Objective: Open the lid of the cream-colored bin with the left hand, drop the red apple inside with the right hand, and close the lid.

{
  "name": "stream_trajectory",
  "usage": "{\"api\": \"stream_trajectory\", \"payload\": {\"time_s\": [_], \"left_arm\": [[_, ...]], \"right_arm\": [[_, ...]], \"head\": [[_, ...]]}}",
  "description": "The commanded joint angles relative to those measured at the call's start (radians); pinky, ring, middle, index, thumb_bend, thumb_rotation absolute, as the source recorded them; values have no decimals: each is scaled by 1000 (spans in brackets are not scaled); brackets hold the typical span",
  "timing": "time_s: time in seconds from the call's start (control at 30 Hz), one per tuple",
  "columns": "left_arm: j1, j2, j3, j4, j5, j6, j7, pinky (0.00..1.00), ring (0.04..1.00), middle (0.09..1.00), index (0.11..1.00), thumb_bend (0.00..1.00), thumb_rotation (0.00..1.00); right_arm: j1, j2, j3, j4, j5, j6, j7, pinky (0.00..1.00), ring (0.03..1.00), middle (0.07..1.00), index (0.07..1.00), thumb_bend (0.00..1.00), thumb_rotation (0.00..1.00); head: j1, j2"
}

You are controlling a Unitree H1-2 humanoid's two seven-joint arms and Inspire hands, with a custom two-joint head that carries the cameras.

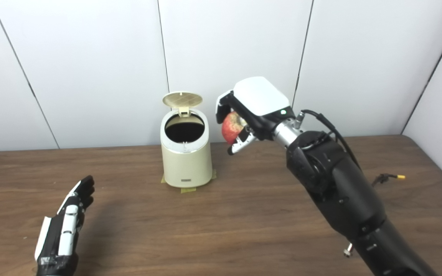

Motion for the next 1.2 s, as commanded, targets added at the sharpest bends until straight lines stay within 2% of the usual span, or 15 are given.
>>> {"api": "stream_trajectory", "payload": {"time_s": [0.0, 0.13, 0.2, 0.33, 0.57, 0.7, 0.9, 1.17], "left_arm": [[-27, 0, -1, -15, -6, -9, 2, 957, 954, 941, 911, 310, 1000], [-25, -2, -6, -16, -1, -11, 1, 960, 957, 946, 919, 302, 1000], [-22, -4, -10, -19, 2, -10, 0, 954, 956, 946, 920, 297, 1000], [-19, 1, -20, -21, 9, -19, -7, 963, 963, 952, 927, 317, 1000], [-17, 5, -26, -28, 19, -17, -8, 975, 973, 959, 929, 331, 1000], [-17, 1, -25, -30, 21, -20, -5, 961, 967, 954, 924, 314, 990], [-16, -1, -29, -33, 25, -20, -4, 971, 974, 958, 927, 291, 996], [-14, -1, -31, -34, 31, -14, -2, 974, 975, 957, 925, 295, 972]], "right_arm": [[-70, 25, -25, -19, 2, -23, -37, 373, 449, 533, 458, 515, 0], [-89, 58, -15, 13, -36, -66, -53, 393, 437, 543, 460, 515, 0], [-92, 85, -19, 52, -25, -98, -91, 413, 436, 538, 460, 515, 0], [-92, 137, -25, 118, 1, -132, -147, 318, 410, 548, 479, 512, 0], [-112, 206, -2, 287, -64, -204, -335, 323, 422, 560, 466, 511, 0], [-136, 219, 19, 389, -98, -244, -428, 319, 421, 566, 465, 509, 0], [-168, 226, 45, 515, -120, -278, -519, 323, 426, 573, 464, 508, 0], [-181, 227, 71, 594, -120, -298, -577, 333, 426, 570, 461, 509, 0]], "head": [[-1, 0], [-1, -7], [4, -7], [8, -4], [11, -3], [13, 0], [18, 2], [17, 4]]}}
